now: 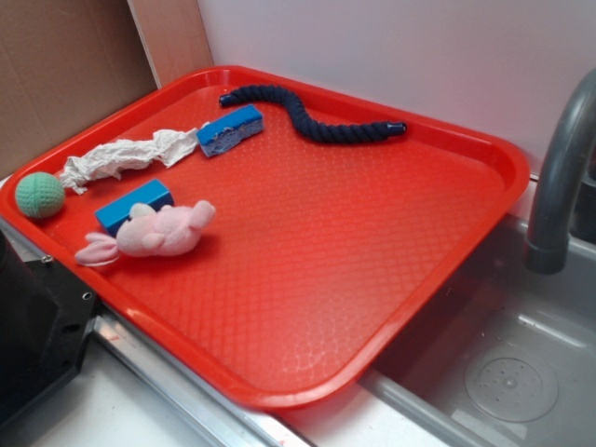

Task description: Grab the white paper.

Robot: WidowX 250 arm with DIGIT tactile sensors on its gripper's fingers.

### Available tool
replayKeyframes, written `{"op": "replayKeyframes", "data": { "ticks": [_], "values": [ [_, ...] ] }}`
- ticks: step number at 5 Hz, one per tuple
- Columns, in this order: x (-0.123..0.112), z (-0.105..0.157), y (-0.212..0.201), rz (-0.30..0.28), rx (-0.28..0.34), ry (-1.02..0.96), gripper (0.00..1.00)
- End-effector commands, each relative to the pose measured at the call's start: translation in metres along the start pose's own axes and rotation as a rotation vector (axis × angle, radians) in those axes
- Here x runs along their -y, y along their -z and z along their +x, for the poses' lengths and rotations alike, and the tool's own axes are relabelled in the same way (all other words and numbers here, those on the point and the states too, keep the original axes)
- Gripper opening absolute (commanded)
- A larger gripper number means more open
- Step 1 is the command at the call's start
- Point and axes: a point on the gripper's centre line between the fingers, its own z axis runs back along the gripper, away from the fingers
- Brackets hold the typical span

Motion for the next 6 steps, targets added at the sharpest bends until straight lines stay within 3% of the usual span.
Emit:
{"op": "replayKeyframes", "data": {
  "ticks": [1,2,3,4,5,6],
  "values": [
    [0.000,0.000,0.000,0.000,0.000,0.000,1.00],
    [-0.026,0.019,0.052,-0.031,-0.066,0.162,1.00],
    [-0.051,0.034,0.093,-0.060,-0.056,0.213,1.00],
    [-0.077,0.050,0.120,-0.041,-0.069,0.148,1.00],
    [-0.105,0.056,0.146,0.010,-0.086,0.002,1.00],
    [-0.130,0.055,0.168,0.107,-0.080,-0.064,1.00]
  ]
}}
